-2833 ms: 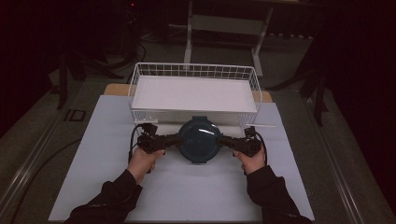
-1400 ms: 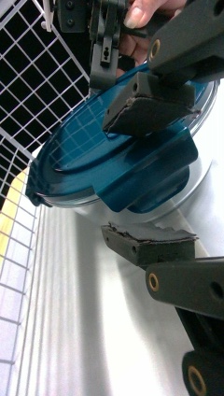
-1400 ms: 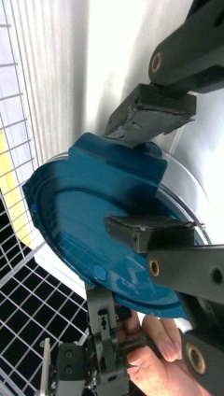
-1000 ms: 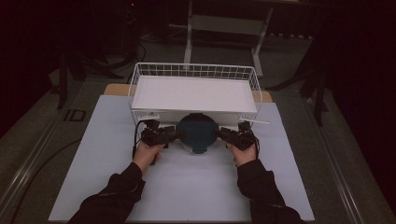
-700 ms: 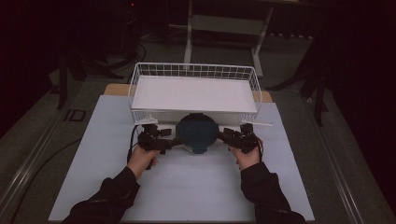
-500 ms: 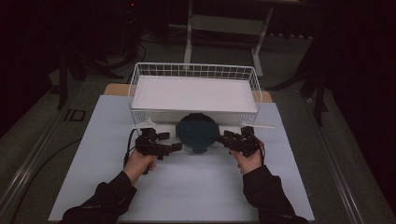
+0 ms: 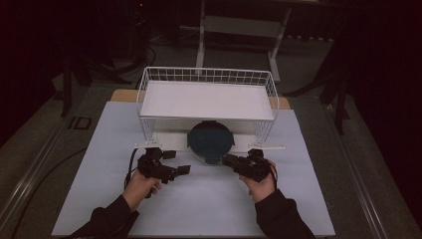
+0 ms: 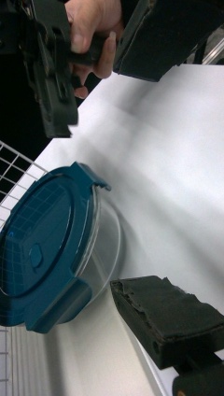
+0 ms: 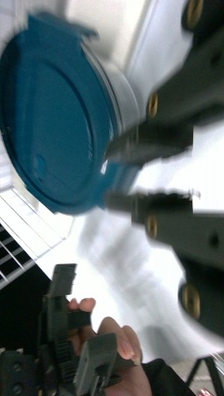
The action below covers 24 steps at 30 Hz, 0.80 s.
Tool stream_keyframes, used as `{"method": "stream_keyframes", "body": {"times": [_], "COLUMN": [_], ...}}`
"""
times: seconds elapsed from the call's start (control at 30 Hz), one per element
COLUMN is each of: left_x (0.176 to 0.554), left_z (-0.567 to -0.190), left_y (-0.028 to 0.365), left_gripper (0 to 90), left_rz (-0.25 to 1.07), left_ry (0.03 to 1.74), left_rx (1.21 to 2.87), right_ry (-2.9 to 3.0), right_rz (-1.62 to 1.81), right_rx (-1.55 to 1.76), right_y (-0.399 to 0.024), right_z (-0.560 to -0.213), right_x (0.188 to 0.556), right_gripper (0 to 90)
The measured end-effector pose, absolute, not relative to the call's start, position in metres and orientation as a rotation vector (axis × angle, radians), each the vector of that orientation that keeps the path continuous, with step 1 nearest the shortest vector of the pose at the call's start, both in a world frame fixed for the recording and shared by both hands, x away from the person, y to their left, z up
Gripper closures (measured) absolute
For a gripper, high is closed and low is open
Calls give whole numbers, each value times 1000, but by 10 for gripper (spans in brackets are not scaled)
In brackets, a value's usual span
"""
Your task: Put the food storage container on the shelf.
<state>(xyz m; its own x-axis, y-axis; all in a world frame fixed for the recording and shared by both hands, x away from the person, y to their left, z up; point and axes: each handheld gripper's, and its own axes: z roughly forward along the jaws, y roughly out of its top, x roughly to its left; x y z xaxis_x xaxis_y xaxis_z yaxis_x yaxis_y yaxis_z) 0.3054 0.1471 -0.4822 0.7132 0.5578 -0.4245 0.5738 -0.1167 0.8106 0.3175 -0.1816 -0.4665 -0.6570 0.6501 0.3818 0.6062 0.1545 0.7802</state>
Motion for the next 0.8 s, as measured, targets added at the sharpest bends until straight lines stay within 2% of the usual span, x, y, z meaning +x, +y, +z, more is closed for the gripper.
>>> {"method": "stream_keyframes", "body": {"times": [0.07,0.1,0.8], "left_x": [300,298,277], "left_z": [-482,-482,-493], "left_y": [149,150,152], "left_gripper": [6,6,6], "left_rz": [-6,-5,66], "left_ry": [894,895,857], "left_rx": [1782,1778,1796], "right_ry": [2400,2415,2488], "right_rz": [1539,1531,1410], "right_rx": [1267,1260,1247], "right_y": [-177,-174,-143], "right_z": [-470,-473,-500], "right_x": [316,316,331], "right_gripper": [891,896,899]}}
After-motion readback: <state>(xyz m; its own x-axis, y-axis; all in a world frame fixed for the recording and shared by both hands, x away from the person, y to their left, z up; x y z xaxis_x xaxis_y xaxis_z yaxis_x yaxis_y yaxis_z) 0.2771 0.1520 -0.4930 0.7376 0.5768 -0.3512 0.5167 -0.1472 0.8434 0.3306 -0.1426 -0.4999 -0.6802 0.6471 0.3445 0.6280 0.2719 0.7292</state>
